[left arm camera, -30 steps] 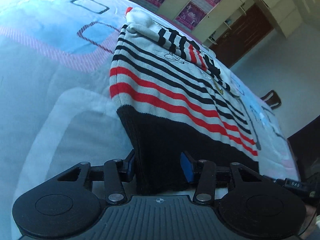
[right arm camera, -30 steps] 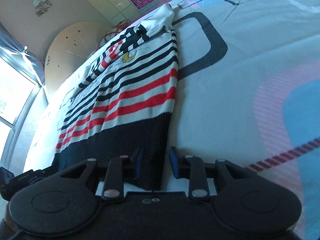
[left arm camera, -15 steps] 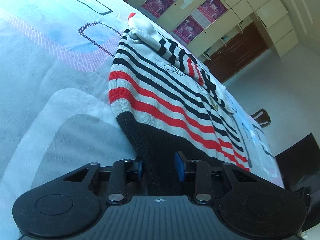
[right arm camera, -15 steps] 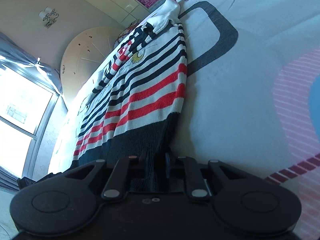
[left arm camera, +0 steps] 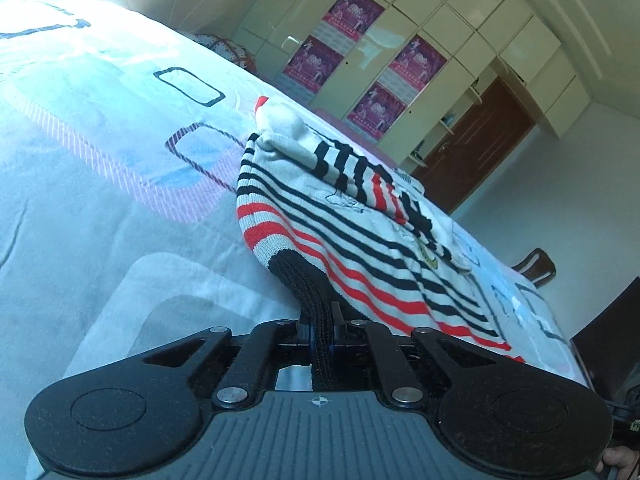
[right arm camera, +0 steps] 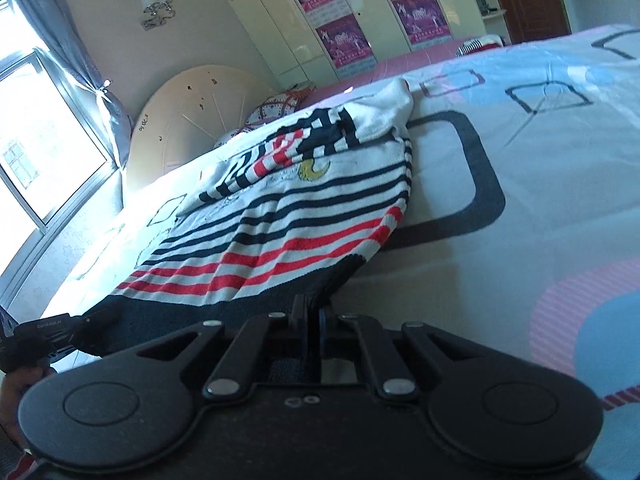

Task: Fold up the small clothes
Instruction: 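Grasp the black hem with both grippers and lift it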

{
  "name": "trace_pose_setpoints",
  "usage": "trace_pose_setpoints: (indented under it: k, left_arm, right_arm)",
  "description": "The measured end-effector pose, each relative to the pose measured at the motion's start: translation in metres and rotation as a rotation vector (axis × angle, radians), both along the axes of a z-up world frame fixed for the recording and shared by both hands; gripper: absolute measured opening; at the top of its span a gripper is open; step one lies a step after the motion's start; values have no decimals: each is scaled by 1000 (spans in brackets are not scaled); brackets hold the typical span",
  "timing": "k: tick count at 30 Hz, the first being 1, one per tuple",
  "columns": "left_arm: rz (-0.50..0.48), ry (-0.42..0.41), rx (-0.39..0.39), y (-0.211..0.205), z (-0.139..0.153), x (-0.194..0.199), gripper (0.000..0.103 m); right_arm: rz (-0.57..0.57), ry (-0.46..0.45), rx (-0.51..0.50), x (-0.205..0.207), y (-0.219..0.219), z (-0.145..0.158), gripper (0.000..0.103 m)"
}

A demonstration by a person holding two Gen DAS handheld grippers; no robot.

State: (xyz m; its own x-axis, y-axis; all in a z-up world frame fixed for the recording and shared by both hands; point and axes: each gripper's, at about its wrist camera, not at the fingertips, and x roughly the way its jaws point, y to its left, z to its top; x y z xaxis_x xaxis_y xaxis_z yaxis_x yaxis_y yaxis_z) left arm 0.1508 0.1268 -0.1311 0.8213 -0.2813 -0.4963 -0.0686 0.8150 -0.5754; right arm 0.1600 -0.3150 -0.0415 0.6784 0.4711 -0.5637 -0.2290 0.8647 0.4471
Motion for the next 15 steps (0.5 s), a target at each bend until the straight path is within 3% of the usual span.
trace_pose_setpoints:
  k: [6, 15]
  left_arm:
    - [45, -103, -102, 8, 37, 16, 5]
    - [27, -173, -64, 14, 81, 100, 5]
  right_arm:
    - [-12, -91, 14, 15, -1, 37, 6]
    - [-30, -191, 4, 101, 3, 83, 6]
